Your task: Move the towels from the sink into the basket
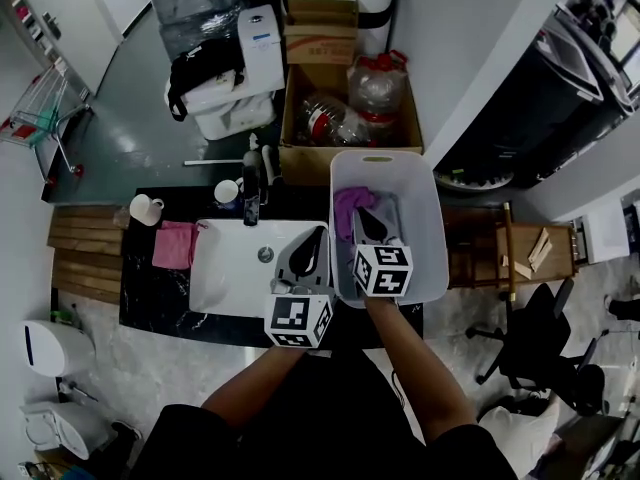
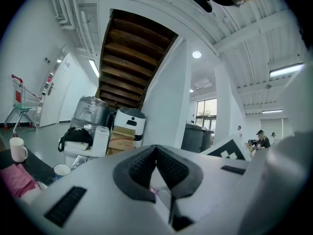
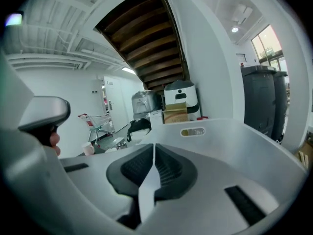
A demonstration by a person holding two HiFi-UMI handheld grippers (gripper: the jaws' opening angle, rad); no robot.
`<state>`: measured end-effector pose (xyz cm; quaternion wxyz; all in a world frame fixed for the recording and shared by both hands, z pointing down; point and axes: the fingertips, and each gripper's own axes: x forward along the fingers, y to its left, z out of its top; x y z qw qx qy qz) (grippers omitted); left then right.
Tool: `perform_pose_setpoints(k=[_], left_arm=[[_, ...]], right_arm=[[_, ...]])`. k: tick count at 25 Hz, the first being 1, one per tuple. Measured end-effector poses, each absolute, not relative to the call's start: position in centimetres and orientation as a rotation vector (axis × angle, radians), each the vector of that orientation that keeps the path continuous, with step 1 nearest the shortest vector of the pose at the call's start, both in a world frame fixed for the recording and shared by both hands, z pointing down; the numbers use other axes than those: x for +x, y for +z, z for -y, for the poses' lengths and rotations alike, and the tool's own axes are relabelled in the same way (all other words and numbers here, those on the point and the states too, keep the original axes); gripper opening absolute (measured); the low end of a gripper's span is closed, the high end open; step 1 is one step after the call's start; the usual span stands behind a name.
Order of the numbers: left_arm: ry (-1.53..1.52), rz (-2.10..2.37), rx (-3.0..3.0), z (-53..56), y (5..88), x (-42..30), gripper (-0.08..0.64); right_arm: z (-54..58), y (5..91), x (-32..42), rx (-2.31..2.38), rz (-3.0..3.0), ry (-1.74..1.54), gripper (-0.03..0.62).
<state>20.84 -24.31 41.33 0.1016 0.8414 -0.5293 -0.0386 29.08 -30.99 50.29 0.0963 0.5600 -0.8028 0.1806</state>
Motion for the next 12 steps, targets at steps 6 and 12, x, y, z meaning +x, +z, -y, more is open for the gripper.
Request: perform_pose_setpoints(k=[6, 12], left_arm=[[-0.111, 1.549, 2.499, 22.8, 41.1, 18.6, 0.005], [-0.137, 1.514, 2.524, 21.7, 40.8, 15.8, 0.005]], right_arm=[[27.9, 45.9, 27.5, 1.704, 2.436, 0.423, 0.02], [25.0, 42.8, 24.9, 1.739, 2.447, 0.275, 0.021]])
